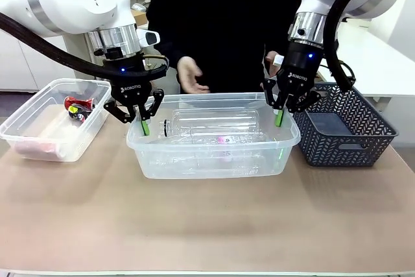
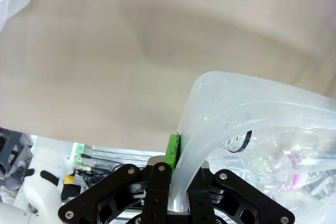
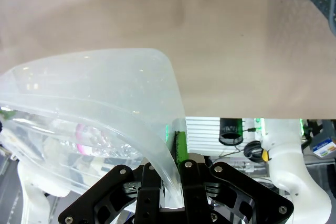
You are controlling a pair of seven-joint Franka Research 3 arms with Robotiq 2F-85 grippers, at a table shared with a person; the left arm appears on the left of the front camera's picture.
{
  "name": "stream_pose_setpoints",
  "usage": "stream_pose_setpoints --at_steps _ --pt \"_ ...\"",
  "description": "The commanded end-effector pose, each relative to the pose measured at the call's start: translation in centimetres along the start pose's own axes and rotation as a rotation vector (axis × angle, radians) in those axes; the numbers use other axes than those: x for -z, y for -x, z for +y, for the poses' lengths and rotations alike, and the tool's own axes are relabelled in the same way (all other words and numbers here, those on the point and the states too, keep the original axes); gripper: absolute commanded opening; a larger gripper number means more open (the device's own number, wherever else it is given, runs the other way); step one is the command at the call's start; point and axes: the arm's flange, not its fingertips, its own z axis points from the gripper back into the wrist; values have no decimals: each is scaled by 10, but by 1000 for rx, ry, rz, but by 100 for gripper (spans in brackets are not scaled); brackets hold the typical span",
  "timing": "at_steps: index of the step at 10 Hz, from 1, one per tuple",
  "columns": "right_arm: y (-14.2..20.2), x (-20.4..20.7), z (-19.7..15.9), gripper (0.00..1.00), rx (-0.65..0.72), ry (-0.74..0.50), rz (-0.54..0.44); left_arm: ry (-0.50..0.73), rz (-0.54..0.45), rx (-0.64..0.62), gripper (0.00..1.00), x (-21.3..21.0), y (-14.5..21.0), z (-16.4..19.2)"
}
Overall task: Sort the waste into each basket.
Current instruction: Offer the picked Organizing box to the human.
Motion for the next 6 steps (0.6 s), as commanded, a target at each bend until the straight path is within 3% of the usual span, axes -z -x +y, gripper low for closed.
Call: stream_pose_setpoints --at_steps 1,4,5,6 --pt "5 -4 -6 0 11 4 3 4 -1 -16 0 -4 -4 5" --pt "5 -4 -6 0 11 4 3 4 -1 -16 0 -4 -4 5" --pt "0 0 0 5 0 0 0 0 0 0 4 0 0 0" --pt "-15 -15 14 5 -23 40 11 -30 -11 22 4 -15 -17 -7"
